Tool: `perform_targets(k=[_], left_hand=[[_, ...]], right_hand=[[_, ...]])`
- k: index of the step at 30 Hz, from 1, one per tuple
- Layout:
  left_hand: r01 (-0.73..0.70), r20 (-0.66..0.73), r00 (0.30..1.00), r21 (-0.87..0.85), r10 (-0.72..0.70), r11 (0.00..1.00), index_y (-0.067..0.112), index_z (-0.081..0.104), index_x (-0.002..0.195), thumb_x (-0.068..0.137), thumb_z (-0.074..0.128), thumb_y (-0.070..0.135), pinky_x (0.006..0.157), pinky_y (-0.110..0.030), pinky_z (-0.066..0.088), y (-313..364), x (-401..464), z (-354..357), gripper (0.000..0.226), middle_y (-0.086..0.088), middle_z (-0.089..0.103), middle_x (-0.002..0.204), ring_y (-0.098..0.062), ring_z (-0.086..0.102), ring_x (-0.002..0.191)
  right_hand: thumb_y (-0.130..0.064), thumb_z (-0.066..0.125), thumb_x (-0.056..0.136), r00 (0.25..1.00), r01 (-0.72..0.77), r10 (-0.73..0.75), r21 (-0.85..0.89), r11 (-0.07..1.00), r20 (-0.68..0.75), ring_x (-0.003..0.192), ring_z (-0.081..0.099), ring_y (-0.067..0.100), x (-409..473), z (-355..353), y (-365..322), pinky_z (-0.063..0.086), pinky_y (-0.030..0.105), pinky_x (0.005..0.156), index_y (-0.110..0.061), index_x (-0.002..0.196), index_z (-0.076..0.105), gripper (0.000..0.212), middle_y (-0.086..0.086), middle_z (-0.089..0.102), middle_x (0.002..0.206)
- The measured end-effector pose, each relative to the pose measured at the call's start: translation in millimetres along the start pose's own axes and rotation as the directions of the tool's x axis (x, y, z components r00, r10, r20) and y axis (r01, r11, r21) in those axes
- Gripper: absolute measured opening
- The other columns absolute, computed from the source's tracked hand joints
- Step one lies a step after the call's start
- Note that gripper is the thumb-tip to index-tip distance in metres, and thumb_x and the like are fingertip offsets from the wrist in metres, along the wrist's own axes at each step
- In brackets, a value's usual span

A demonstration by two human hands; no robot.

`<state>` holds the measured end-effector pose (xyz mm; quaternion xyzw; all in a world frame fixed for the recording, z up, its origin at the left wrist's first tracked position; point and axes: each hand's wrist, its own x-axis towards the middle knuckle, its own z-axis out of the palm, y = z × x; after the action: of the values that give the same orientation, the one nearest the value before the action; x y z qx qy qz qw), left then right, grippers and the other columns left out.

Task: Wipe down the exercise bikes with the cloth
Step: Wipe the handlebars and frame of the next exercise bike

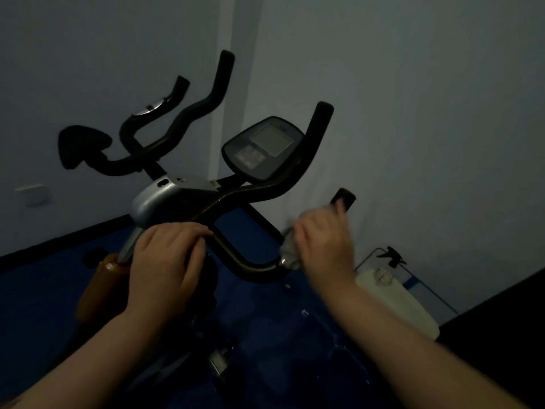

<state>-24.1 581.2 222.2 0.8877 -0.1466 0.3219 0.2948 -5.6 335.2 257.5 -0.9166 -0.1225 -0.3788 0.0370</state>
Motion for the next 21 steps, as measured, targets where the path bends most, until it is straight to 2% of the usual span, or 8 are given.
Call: perform_targets(k=[2, 4, 7, 10, 12, 15, 18, 21], left_hand=[[0.056, -0.036, 0.998, 0.021, -0.055, 0.998, 0.018, 0.067, 0.099, 0.091, 0.041, 0.026, 0.091, -0.025, 0.026, 1, -2, 1, 0.027, 0.001, 0.069, 0.099, -0.011, 0.054, 0.096], [0.1, -0.052, 0.994, 0.029, -0.098, 0.995, 0.019, 0.066, 0.1, 0.091, 0.041, 0.026, 0.089, -0.026, 0.027, 1, -2, 1, 0.027, 0.001, 0.069, 0.098, -0.014, 0.055, 0.095], [0.166, -0.058, 0.985, 0.019, -0.165, 0.986, 0.019, 0.065, 0.1, 0.091, 0.043, 0.024, 0.089, -0.037, 0.036, 0, -2, 3, 0.025, 0.001, 0.069, 0.098, -0.021, 0.06, 0.094], [0.222, -0.067, 0.973, -0.008, -0.222, 0.975, 0.017, 0.064, 0.101, 0.091, 0.044, 0.022, 0.085, -0.046, 0.045, -1, -3, 3, 0.023, -0.001, 0.067, 0.097, -0.022, 0.06, 0.091], [0.263, -0.073, 0.962, -0.026, -0.265, 0.964, 0.017, 0.063, 0.103, 0.091, 0.043, 0.023, 0.083, -0.044, 0.044, -2, -4, 3, 0.023, -0.001, 0.066, 0.097, -0.021, 0.058, 0.092], [0.3, -0.079, 0.95, -0.05, -0.303, 0.953, 0.018, 0.061, 0.104, 0.092, 0.042, 0.026, 0.082, -0.044, 0.044, -1, -5, 3, 0.025, 0.001, 0.064, 0.098, -0.018, 0.055, 0.093], [0.292, -0.077, 0.952, -0.072, -0.297, 0.954, 0.018, 0.061, 0.105, 0.092, 0.042, 0.025, 0.082, -0.038, 0.042, -3, -6, 4, 0.024, 0.002, 0.063, 0.098, -0.01, 0.05, 0.093], [0.289, -0.084, 0.95, -0.129, -0.301, 0.949, 0.016, 0.062, 0.104, 0.091, 0.044, 0.022, 0.081, -0.021, 0.034, -2, -6, 2, 0.022, 0.006, 0.06, 0.098, 0.0, 0.043, 0.091]], right_hand=[[-0.016, 0.053, 0.086, 0.994, 0.069, -0.07, 0.023, 0.997, 0.078, 0.071, 0.057, 0.023, -28, 16, -43, 0.026, 0.039, 0.112, -0.012, 0.074, 0.065, 0.018, 0.004, 0.058, 0.07], [-0.031, 0.049, 0.09, 0.971, 0.116, -0.124, 0.053, 0.992, 0.202, 0.071, 0.056, 0.018, -39, 18, -73, 0.039, 0.04, 0.105, -0.016, 0.086, 0.066, 0.023, 0.0, 0.059, 0.072], [-0.042, 0.042, 0.091, 0.949, 0.192, -0.203, 0.068, 0.979, 0.241, 0.066, 0.058, 0.018, -23, 12, -55, 0.05, 0.034, 0.084, -0.014, 0.104, 0.065, 0.039, -0.001, 0.061, 0.071], [-0.042, 0.039, 0.093, 0.948, 0.135, -0.143, 0.048, 0.99, 0.284, 0.065, 0.056, 0.018, -21, 5, -47, 0.044, 0.033, 0.081, -0.018, 0.082, 0.062, 0.035, -0.002, 0.059, 0.068], [-0.041, 0.044, 0.092, 0.945, 0.07, -0.051, -0.047, 0.996, 0.322, 0.055, 0.054, 0.019, -17, 9, -73, 0.043, 0.034, 0.067, -0.017, 0.071, 0.058, 0.035, 0.0, 0.057, 0.06], [-0.043, 0.033, 0.099, 0.875, -0.013, 0.037, -0.053, 0.999, 0.483, 0.064, 0.061, 0.023, 1, 21, -103, 0.032, 0.031, 0.054, -0.011, 0.091, 0.057, 0.041, 0.006, 0.064, 0.077], [-0.045, 0.025, 0.1, 0.827, 0.075, -0.048, -0.026, 0.997, 0.561, 0.082, 0.061, 0.025, 5, 19, -93, 0.029, 0.033, 0.058, -0.01, 0.115, 0.048, 0.044, 0.008, 0.06, 0.1], [-0.05, 0.035, 0.097, 0.815, 0.092, -0.108, 0.058, 0.994, 0.569, 0.093, 0.057, 0.022, -12, 7, -87, 0.035, 0.033, 0.08, -0.015, 0.125, 0.041, 0.045, 0.003, 0.055, 0.111]])
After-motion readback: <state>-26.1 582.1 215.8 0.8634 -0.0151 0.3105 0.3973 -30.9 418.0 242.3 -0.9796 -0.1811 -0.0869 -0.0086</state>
